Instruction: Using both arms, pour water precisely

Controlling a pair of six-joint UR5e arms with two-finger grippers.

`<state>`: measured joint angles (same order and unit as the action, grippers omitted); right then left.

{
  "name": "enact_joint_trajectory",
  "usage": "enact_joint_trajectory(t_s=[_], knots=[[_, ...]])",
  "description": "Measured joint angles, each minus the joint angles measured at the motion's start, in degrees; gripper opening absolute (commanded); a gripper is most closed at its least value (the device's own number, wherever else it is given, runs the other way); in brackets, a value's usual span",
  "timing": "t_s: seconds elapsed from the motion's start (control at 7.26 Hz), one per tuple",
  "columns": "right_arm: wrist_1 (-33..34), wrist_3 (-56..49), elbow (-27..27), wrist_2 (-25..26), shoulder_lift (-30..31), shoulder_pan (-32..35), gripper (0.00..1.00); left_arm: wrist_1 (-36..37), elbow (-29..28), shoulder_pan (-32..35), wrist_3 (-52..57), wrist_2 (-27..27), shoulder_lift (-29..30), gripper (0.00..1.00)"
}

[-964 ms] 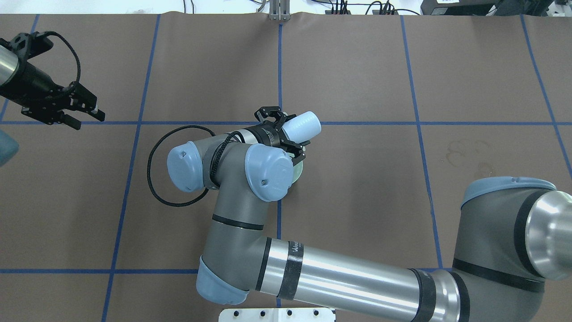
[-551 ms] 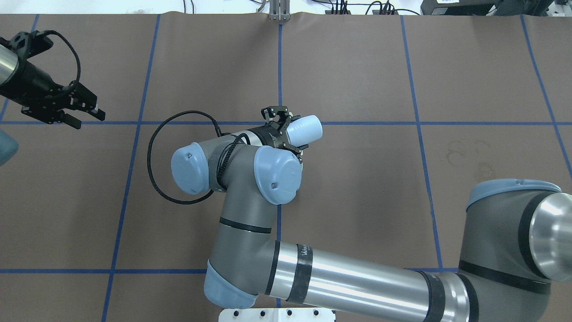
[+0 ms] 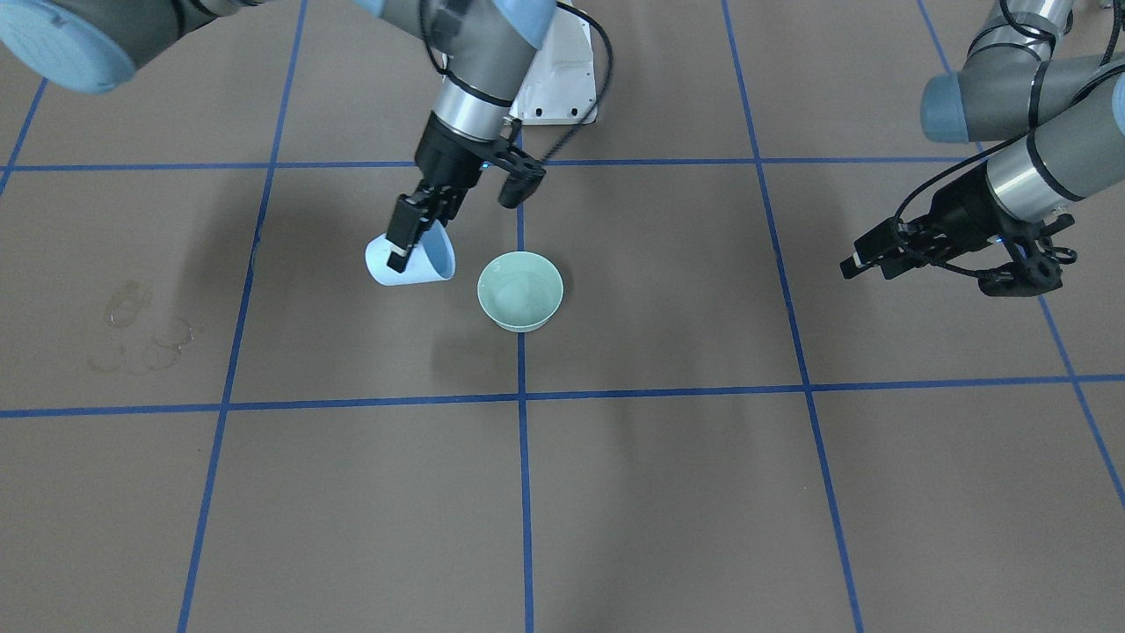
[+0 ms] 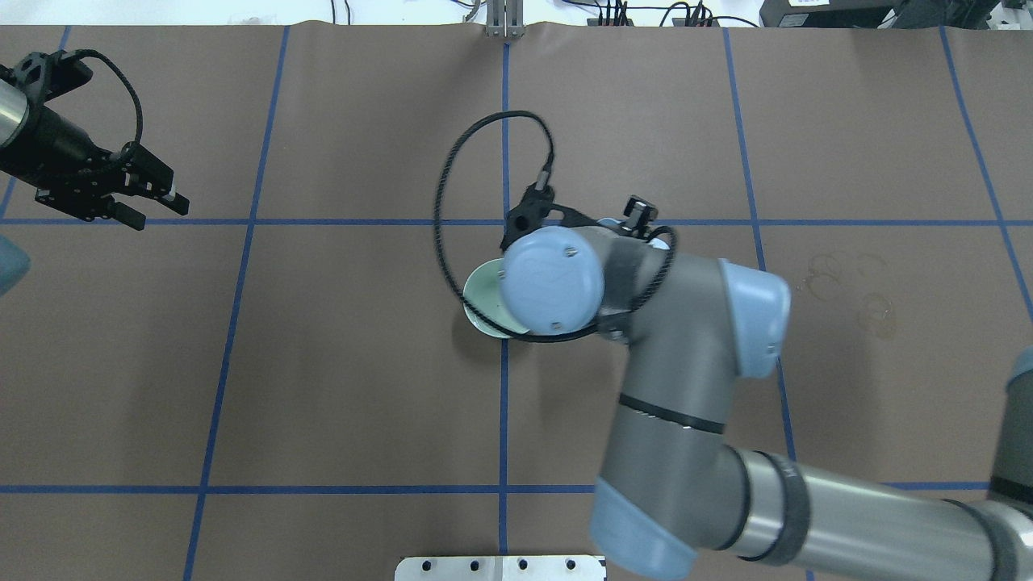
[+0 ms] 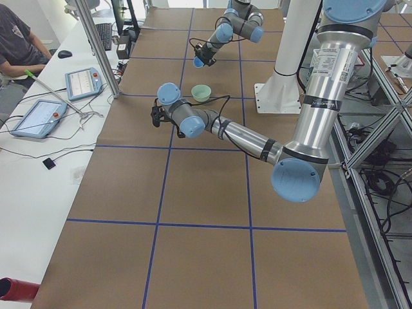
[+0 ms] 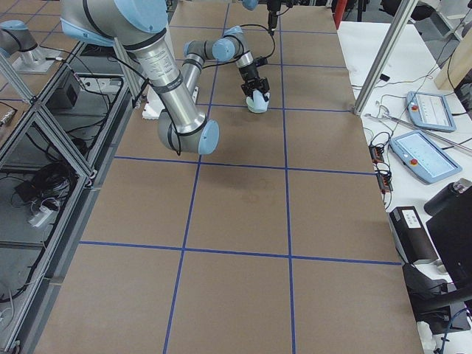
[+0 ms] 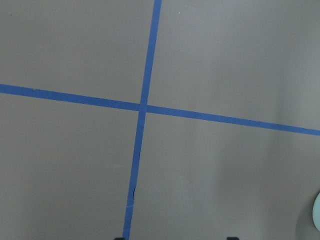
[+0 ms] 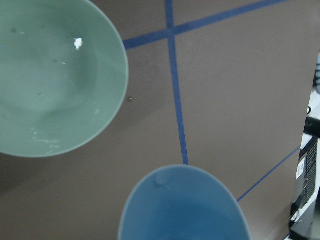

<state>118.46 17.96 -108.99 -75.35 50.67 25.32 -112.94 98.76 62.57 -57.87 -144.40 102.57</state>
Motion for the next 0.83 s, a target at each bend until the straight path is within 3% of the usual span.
enact_joint_trajectory(t_s=[0.55,0.83], knots=[[-19.93,3.75,-12.33,-14.70,23.80,12.14,0.00,0.01,0.13,0.01,-0.11,0.00,0.06,0.74],[-39.83,11.39,-12.29,-20.42,37.16,16.89,0.00,0.06,0.39,0.00,-0.52,0.00,0.01,0.74]])
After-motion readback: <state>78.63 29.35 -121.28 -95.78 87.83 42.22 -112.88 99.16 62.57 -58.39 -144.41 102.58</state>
